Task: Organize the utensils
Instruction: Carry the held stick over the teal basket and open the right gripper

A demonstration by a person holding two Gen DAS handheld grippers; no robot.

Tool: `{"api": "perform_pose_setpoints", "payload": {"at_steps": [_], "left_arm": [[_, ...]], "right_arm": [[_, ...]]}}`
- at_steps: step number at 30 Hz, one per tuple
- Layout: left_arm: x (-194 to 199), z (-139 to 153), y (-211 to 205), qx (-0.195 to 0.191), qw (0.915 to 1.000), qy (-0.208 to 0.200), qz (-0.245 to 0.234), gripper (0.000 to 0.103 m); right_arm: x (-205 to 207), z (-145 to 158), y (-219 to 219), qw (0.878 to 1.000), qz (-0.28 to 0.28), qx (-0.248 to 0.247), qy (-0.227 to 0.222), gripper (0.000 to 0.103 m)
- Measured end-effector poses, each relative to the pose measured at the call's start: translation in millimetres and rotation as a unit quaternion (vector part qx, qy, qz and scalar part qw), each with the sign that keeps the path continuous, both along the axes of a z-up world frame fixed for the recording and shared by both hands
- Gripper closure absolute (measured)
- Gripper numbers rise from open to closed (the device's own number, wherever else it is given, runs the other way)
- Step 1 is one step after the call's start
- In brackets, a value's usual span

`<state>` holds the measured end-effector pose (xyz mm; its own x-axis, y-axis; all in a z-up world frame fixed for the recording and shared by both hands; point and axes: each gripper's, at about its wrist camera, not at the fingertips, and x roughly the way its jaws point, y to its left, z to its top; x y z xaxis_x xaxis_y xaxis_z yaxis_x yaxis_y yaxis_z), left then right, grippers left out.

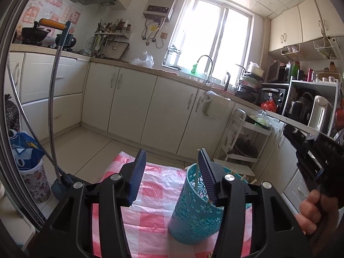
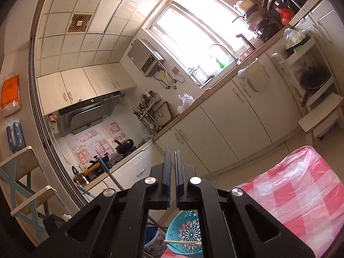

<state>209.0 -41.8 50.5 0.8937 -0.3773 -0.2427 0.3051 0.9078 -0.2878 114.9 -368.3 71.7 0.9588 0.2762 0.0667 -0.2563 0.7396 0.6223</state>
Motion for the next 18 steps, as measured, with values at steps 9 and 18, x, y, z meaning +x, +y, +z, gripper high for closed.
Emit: {"api": "perform_pose_setpoints", "payload": {"at_steps": [9, 18], "left_arm": [[13.5, -1.1, 5.4, 0.003, 0.9996, 0.025, -0.01, 0.051], [15.7, -4.8, 1.0, 0.011, 0.9991, 0.036, -0.017, 0.049]], "right_arm": [[11.4, -27.5, -42.6, 0.967, -0.046, -0.154, 0.197, 0.083], [-47.5, -110.2, -132.8, 0.914, -0.075, -0.068, 0.393, 0.081]]}}
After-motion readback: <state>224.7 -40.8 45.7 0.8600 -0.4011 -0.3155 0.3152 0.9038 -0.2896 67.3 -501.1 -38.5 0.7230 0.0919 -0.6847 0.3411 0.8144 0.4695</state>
